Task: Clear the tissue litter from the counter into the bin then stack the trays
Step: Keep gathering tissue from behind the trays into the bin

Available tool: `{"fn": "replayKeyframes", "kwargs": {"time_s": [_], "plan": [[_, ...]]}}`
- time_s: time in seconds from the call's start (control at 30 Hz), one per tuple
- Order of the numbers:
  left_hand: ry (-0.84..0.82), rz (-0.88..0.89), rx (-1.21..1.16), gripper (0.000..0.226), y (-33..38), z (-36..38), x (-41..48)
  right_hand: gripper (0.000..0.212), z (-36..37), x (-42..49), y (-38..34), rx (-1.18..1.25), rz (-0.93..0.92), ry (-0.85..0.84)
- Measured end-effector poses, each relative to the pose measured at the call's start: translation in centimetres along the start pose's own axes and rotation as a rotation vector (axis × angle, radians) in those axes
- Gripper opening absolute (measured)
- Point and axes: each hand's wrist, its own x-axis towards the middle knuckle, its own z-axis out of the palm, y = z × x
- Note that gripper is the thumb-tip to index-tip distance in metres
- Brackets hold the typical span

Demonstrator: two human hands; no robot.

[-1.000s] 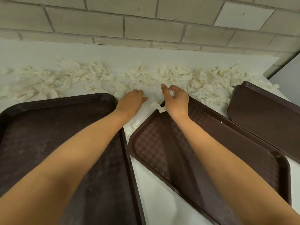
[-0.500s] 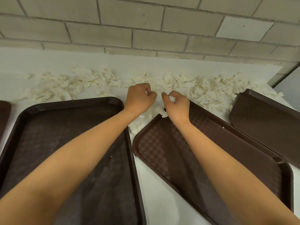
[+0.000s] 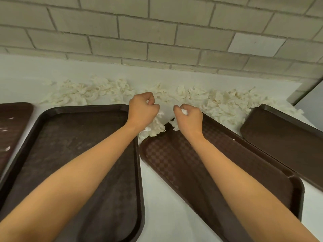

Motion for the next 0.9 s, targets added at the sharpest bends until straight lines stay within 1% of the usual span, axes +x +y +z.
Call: {"fn": "replayKeyframes", "kwargs": {"time_s": [0.27,0.47,0.7,0.9], "plan": [[0.041,-0.044,-0.144,0.038,1.8,-0.5,-3.4,0.040,-1.6,-2.5,-0.3,0.013,-0.065,-0.026],[0.060,-0.067,-0.213,0.041,2.8,-0.7,-6.1,0.044,-3.5,-5.1,-0.6,-0.005,-0.044,0.007],[0.024,-0.033,-0.226,0.041,4.0,-1.5,-11.1,0.040,-6.1,-10.1,-2.1,-0.013,-0.024,0.046],[-0.012,-0.038,-0.239,0.042,4.3,-1.6,-16.6,0.043,-8.4,-16.1,-2.5,-0.003,-0.008,0.099]]}}
